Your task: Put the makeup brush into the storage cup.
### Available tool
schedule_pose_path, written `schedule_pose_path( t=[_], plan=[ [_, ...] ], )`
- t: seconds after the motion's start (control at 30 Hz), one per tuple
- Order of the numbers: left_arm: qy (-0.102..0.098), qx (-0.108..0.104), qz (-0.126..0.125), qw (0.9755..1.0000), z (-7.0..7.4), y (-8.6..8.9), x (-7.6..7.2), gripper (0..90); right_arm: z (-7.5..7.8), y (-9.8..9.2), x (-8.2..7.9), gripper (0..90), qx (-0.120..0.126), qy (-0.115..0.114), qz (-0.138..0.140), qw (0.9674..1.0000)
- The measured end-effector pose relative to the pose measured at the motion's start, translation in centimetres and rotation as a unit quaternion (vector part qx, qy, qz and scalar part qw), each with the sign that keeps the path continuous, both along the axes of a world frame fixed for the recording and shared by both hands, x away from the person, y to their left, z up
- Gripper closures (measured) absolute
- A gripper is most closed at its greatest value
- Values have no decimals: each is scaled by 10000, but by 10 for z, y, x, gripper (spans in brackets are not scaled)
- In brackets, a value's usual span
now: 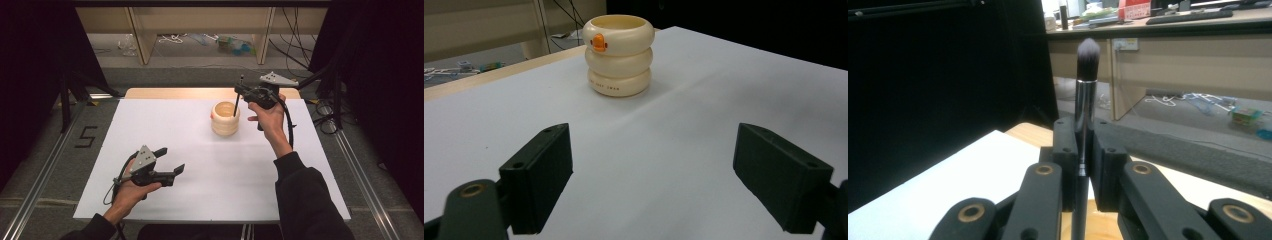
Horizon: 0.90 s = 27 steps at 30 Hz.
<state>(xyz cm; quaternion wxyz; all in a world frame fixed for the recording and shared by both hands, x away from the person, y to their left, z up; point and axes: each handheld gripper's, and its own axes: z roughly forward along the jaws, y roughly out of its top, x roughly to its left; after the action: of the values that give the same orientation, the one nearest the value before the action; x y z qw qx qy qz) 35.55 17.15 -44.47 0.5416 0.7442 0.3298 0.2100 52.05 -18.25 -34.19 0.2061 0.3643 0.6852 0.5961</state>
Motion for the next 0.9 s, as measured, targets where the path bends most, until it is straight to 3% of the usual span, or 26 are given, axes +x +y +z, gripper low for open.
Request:
schedule_pose_path(
  t=[0.07, 0.17, 0.23, 0.83, 0.9],
  plan=[
    [4, -17, 22, 10000, 0, 0, 0, 160, 2, 0, 3, 835, 71, -42, -52, 10000],
    [2, 8, 17, 10000, 0, 0, 0, 160, 4, -1, 6, 835, -40, -25, -125, 9999],
    [0, -17, 17, 10000, 0, -1, 0, 161, 4, -1, 8, 835, 58, -47, -135, 9999],
    [30, 7, 50, 10000, -1, -1, 0, 162, -1, 12, 27, 835, -120, 51, -281, 9995],
    [-53, -8, -1, 10000, -1, -1, 1, 162, -2, 13, 28, 835, -89, 35, -273, 9996]
  ],
)
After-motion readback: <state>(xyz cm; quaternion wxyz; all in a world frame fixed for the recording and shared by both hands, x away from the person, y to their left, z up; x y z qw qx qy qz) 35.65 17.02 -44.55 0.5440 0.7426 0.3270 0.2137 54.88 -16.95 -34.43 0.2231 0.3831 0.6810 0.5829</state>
